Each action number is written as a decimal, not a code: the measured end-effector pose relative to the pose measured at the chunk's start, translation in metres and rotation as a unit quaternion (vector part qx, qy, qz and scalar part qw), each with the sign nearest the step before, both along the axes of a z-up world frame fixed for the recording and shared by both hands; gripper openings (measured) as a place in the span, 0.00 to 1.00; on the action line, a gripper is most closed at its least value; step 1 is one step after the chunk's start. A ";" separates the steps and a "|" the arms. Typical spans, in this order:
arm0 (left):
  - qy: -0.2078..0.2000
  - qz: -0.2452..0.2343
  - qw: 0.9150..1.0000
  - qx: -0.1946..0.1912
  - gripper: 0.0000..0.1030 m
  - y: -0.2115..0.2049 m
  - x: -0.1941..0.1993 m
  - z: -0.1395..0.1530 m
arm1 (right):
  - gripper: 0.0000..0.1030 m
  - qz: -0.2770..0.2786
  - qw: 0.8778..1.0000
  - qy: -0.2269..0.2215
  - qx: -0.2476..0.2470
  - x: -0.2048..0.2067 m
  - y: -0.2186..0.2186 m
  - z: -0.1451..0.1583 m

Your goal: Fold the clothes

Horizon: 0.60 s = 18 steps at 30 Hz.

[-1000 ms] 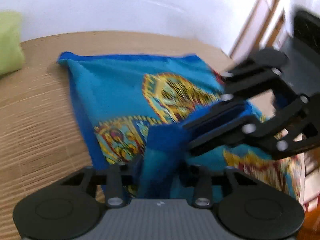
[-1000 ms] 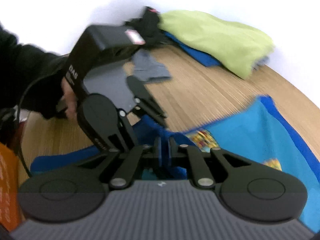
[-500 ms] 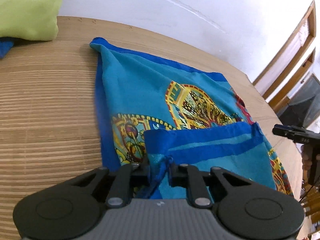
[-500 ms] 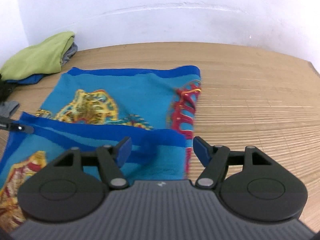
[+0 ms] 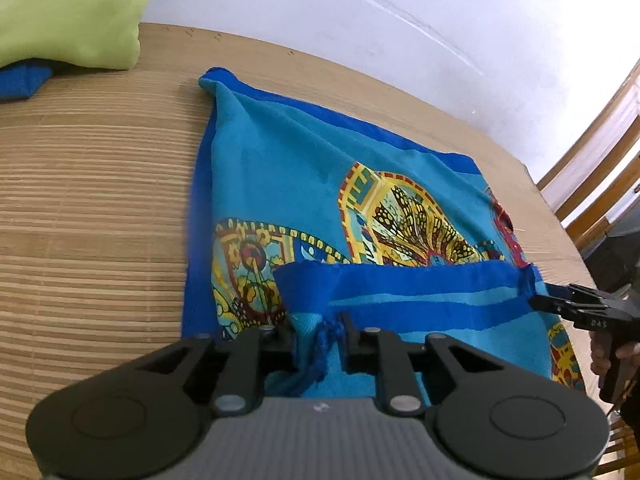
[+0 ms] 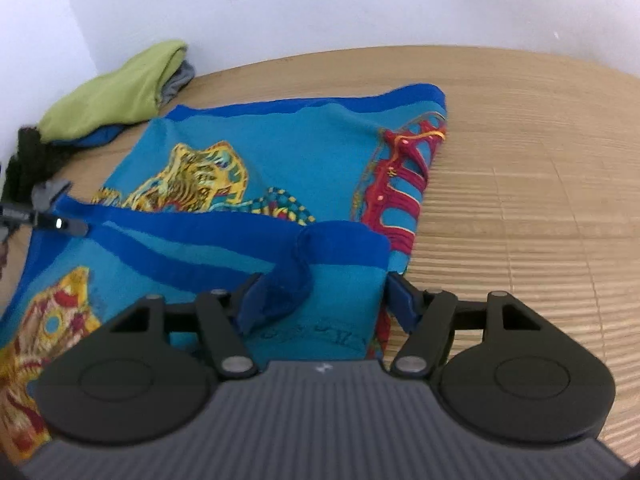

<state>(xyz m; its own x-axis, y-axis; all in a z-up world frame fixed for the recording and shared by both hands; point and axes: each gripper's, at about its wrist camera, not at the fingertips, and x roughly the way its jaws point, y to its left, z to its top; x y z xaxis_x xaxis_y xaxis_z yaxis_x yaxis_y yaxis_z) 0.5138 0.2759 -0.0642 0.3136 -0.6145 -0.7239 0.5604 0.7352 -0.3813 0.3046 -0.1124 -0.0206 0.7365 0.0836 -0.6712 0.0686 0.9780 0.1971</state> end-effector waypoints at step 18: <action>-0.021 -0.007 0.999 0.024 0.07 -0.004 -0.008 0.002 | 0.36 -0.020 0.995 0.001 -0.100 -0.019 0.028 0.014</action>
